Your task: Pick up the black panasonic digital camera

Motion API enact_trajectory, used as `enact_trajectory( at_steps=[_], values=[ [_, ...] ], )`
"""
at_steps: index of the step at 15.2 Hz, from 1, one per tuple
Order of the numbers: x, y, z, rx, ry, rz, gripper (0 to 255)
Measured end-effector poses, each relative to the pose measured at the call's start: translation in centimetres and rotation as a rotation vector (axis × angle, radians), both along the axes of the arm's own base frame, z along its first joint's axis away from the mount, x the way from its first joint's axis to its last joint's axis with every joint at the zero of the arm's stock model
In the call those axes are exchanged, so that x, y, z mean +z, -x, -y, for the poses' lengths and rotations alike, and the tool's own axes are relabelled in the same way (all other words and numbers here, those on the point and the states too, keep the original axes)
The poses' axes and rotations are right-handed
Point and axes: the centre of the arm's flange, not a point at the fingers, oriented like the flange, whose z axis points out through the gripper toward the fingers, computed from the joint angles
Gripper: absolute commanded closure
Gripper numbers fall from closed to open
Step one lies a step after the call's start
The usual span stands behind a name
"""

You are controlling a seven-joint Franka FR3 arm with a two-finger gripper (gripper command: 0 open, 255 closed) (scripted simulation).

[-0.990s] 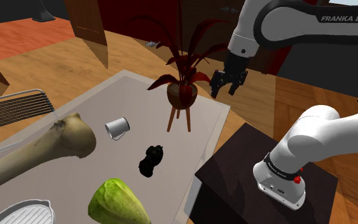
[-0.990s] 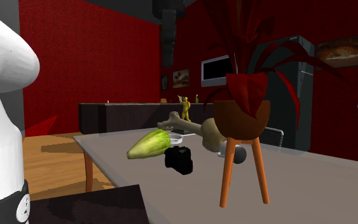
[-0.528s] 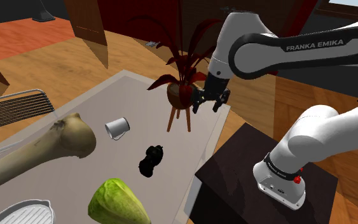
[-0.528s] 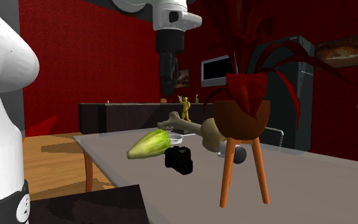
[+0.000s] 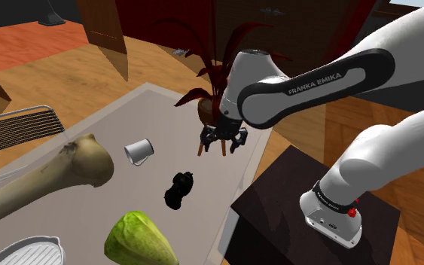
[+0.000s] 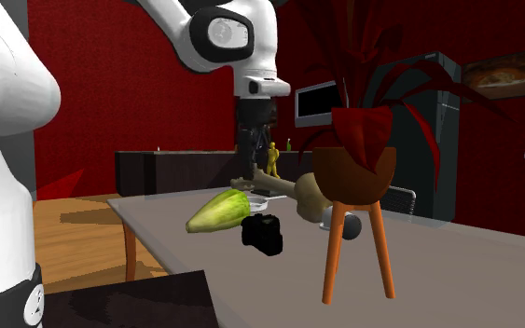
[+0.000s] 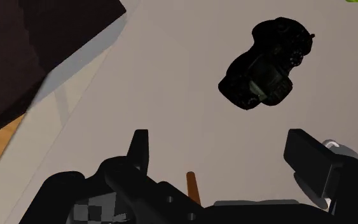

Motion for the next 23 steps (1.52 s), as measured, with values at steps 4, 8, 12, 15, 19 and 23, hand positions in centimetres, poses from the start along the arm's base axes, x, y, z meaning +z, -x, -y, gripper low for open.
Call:
enact_trajectory(
  at_steps=[4,8,12,15,19,23],
  values=[
    [-3.9,-2.2,-2.4,-0.093,-0.008,-0.005,0],
    [-7.4,-4.5,-5.5,-0.192,-0.021,-0.011,0],
    [-10.7,-6.9,-8.2,-0.284,-0.035,-0.016,0],
    [-12.8,-7.5,-8.7,-0.305,-0.036,-0.016,0],
    [-15.1,-7.7,-8.8,-0.307,-0.036,-0.016,0],
    [-15.8,-7.6,-8.7,-0.308,-0.036,-0.015,255]
  ],
)
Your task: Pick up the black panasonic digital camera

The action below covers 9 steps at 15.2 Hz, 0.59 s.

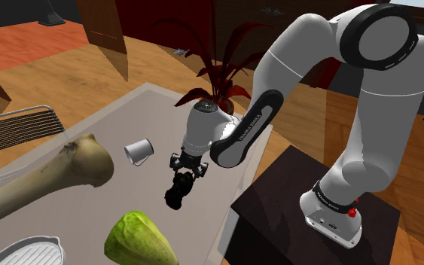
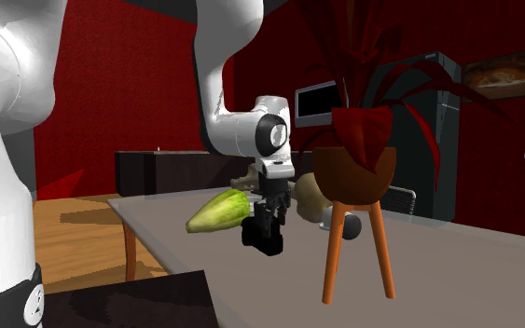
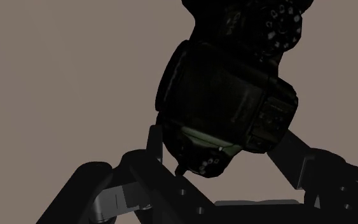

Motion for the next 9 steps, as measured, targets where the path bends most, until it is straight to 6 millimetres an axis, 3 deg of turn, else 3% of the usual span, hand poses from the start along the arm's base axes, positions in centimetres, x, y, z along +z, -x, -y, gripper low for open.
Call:
enact_trajectory(
  at_steps=[9],
  values=[
    [0.22,0.03,0.0,0.0,0.0,0.0,255]
  ],
)
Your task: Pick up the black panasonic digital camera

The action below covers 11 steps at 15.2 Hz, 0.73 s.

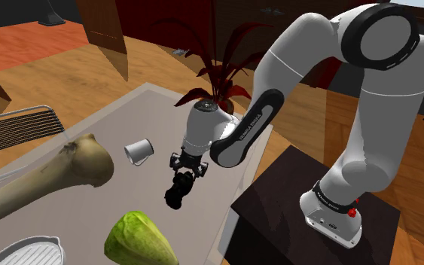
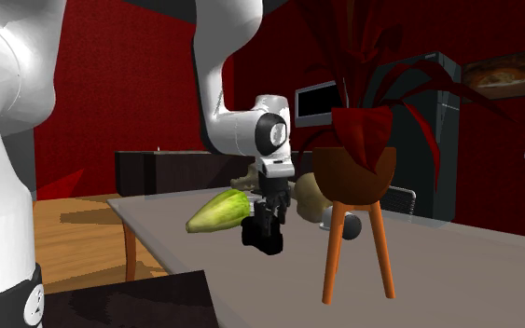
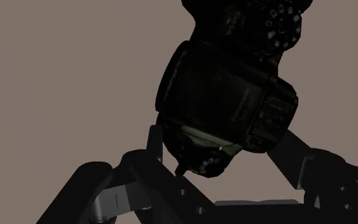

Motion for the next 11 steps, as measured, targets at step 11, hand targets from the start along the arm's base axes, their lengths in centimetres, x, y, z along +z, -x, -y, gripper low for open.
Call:
enact_trajectory(
  at_steps=[11],
  values=[
    [5.4,0.0,-0.1,0.001,0.0,-0.001,255]
  ],
)
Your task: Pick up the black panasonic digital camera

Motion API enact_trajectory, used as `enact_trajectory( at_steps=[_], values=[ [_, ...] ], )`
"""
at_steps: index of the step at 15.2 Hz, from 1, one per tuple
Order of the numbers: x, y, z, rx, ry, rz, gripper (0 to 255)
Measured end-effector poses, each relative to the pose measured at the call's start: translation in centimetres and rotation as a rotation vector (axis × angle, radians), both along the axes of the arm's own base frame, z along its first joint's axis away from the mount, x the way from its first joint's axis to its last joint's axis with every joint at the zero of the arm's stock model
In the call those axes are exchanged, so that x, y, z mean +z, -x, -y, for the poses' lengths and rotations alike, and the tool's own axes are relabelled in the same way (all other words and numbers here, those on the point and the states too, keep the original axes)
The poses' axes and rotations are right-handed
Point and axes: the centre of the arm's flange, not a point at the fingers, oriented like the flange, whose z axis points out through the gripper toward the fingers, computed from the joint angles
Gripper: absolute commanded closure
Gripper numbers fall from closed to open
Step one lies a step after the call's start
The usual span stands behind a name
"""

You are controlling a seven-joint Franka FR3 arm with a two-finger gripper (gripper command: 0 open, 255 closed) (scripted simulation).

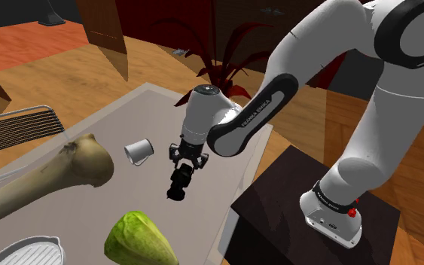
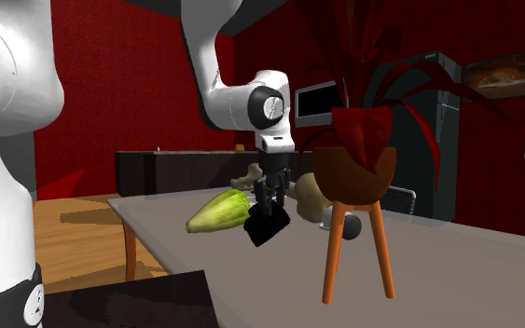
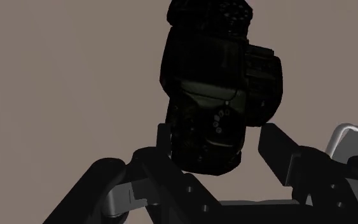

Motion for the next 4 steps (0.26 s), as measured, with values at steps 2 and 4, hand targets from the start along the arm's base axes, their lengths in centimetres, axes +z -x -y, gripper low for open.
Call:
enact_trajectory(
  at_steps=[2,4],
  values=[
    [1.0,0.0,0.0,0.0,0.0,0.0,255],
    [1.9,0.1,0.1,0.0,0.0,0.0,255]
  ],
)
